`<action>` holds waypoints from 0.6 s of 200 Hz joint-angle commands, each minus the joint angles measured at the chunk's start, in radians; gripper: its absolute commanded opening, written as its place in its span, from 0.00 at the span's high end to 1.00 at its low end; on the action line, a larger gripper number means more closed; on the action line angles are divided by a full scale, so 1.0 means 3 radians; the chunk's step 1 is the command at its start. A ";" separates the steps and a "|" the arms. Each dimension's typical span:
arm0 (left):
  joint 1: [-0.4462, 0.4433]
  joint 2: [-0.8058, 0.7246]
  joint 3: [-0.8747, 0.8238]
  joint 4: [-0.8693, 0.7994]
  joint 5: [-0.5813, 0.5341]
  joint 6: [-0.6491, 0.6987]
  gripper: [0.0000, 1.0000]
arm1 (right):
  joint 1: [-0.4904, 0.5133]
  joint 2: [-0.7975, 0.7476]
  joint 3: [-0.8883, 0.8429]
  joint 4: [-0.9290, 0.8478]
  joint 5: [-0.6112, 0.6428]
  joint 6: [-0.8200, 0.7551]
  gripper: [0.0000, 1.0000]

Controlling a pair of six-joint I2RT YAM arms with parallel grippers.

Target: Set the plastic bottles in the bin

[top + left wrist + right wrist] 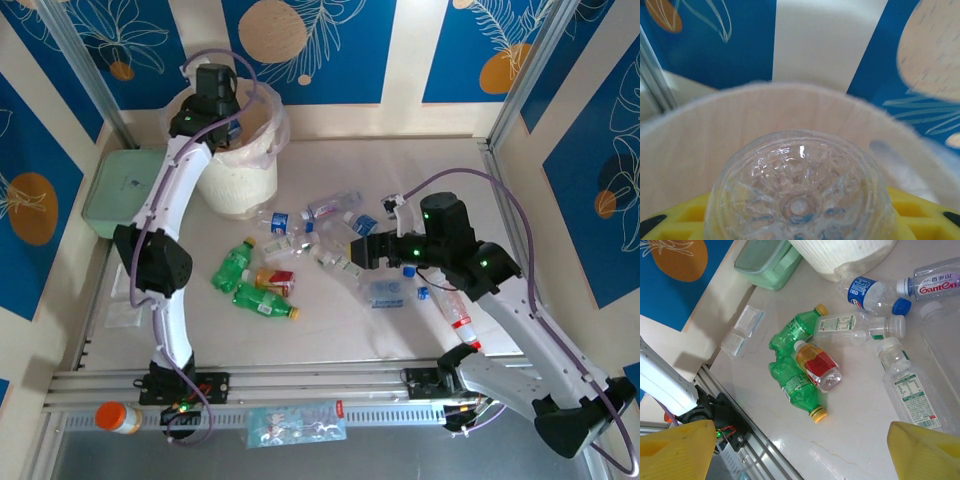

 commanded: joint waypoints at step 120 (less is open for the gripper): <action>0.0032 0.0135 0.0112 -0.0259 0.0370 0.0036 0.07 | 0.0001 0.0082 0.0247 -0.0039 -0.0084 0.0030 0.11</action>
